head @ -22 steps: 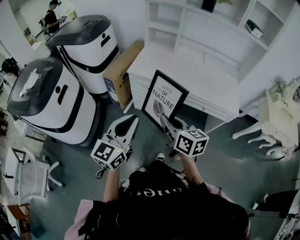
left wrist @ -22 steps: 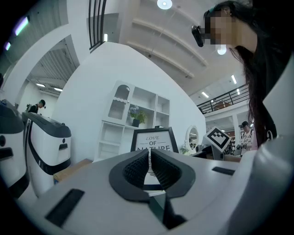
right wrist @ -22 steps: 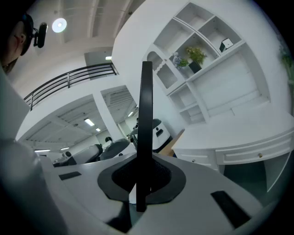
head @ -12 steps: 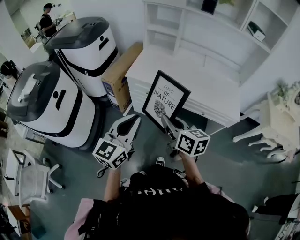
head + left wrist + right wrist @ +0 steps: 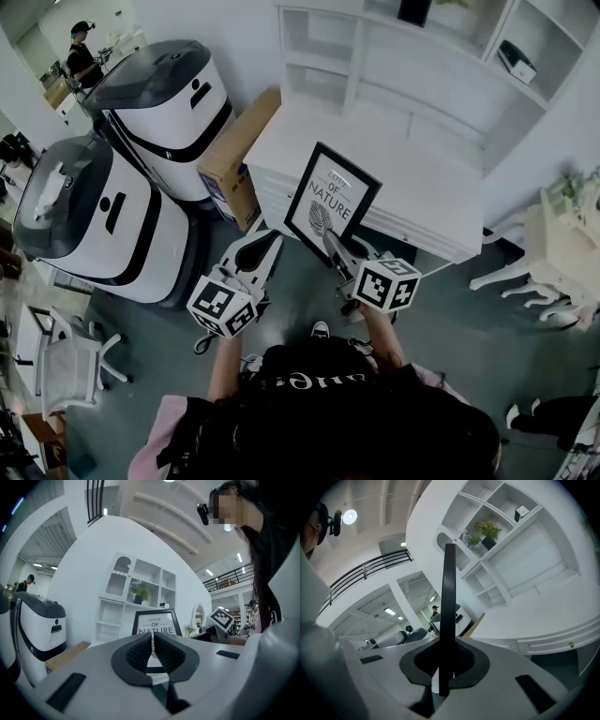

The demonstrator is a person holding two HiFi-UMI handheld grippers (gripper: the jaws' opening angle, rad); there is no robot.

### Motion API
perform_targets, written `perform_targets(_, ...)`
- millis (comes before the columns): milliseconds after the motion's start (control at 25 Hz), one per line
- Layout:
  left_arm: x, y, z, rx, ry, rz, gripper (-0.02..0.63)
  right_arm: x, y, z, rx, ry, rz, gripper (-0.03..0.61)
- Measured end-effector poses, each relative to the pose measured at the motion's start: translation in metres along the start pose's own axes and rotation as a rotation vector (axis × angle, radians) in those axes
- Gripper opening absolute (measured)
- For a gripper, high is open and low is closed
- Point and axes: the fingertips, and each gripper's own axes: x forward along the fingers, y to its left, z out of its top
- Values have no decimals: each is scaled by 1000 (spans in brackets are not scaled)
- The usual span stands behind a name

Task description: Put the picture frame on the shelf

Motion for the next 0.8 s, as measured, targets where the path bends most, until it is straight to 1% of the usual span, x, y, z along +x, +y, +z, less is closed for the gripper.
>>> perform_targets(240, 30, 2, -8, 1, 13, 7, 26, 5, -28, 12, 7, 14, 12, 61)
perform_targets(480, 47, 8, -16, 5, 39, 19, 26, 20, -45, 22, 12, 24, 27, 61)
perform_targets(640, 59, 30, -16, 10, 51, 26, 26, 45, -53, 27, 22, 43, 33, 61)
perform_targets(800, 70, 65, -17, -6, 43, 32, 26, 77, -59, 28, 32, 62, 22, 61)
